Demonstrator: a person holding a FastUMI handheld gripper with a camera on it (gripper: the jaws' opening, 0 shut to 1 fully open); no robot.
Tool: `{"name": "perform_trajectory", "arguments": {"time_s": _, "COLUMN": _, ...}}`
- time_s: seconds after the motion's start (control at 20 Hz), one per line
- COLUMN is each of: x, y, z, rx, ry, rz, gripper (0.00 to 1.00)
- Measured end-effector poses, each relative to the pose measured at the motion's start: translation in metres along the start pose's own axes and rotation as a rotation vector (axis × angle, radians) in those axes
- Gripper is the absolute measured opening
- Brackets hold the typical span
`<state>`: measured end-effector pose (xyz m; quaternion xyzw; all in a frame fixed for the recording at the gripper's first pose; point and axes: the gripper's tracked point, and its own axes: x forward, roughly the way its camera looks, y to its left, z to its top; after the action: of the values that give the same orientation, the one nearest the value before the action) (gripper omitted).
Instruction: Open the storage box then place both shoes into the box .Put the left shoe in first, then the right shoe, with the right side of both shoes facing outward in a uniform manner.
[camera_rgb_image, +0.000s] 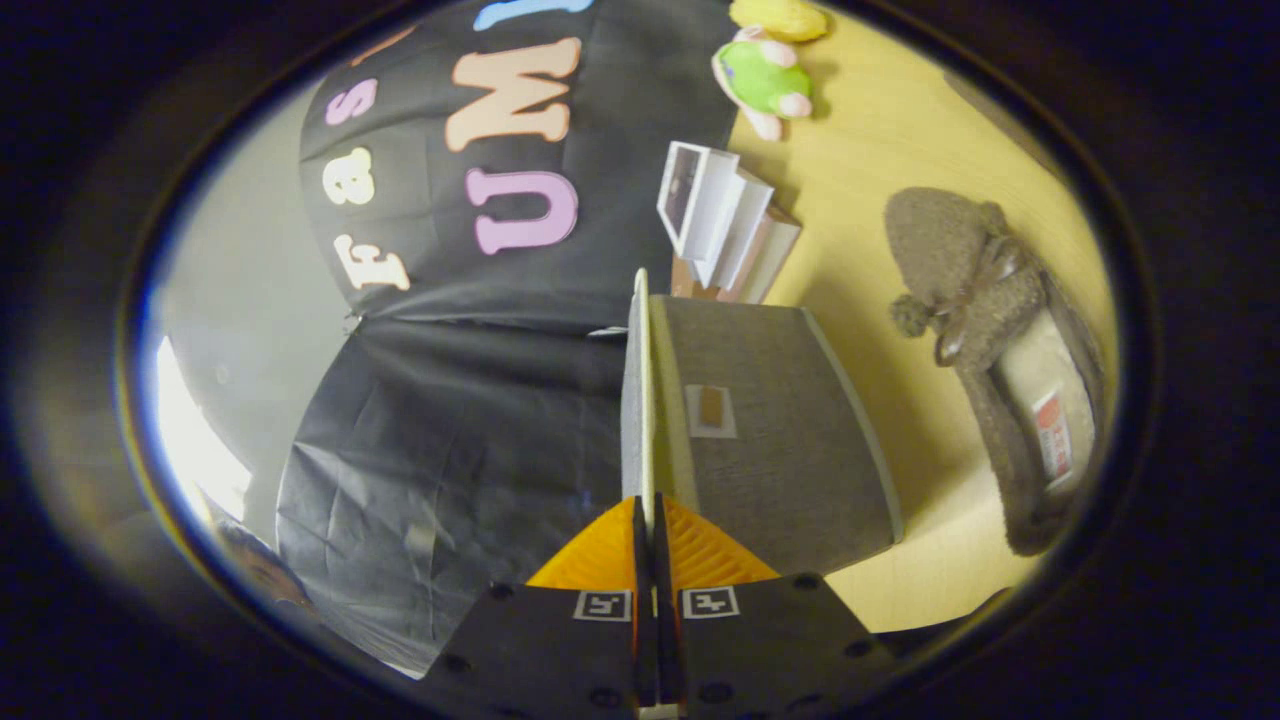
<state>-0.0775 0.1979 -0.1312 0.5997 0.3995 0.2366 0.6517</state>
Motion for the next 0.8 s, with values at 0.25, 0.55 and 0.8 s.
{"name": "perform_trajectory", "arguments": {"time_s": 0.25, "x": 0.002, "y": 0.045, "z": 0.0, "rx": -0.095, "ry": 0.036, "rz": 0.033, "gripper": 0.05}}
{"name": "perform_trajectory", "arguments": {"time_s": 0.55, "x": 0.019, "y": 0.091, "z": -0.016, "rx": -0.176, "ry": 0.089, "rz": 0.068, "gripper": 0.08}}
{"name": "perform_trajectory", "arguments": {"time_s": 0.8, "x": 0.046, "y": 0.132, "z": -0.036, "rx": -0.298, "ry": 0.135, "rz": 0.089, "gripper": 0.1}}
